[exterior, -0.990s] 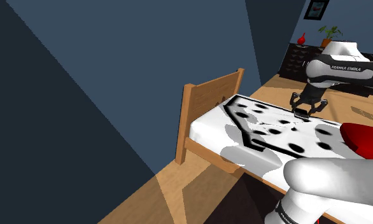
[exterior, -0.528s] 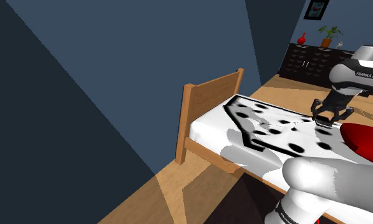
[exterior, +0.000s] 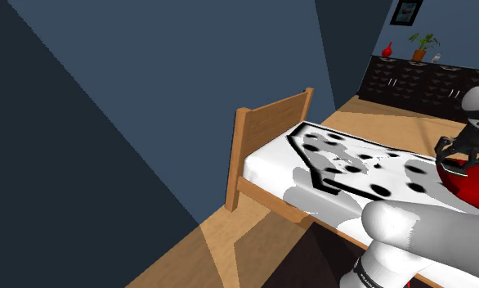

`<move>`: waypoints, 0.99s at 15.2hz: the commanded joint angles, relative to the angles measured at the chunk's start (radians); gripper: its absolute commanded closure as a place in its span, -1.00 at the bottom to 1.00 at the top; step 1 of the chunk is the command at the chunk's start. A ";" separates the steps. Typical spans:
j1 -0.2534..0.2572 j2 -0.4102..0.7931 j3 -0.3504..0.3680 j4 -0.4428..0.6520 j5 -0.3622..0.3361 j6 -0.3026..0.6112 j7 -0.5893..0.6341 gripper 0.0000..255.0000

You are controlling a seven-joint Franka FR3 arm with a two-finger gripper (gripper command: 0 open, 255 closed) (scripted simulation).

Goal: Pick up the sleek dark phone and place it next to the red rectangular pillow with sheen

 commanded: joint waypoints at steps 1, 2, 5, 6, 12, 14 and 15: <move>-0.010 0.002 -0.045 0.028 -0.023 -0.008 -0.051 1.00; -0.013 0.005 -0.068 0.043 -0.034 -0.010 -0.076 1.00; -0.017 0.016 -0.137 0.094 -0.064 -0.017 -0.148 1.00; -0.017 0.022 -0.160 0.113 -0.073 -0.019 -0.172 1.00; 0.000 0.049 -0.274 0.197 -0.113 -0.015 -0.276 1.00; -0.004 0.045 -0.287 0.173 -0.125 0.007 -0.274 1.00; -0.006 0.043 -0.294 0.161 -0.131 0.018 -0.272 1.00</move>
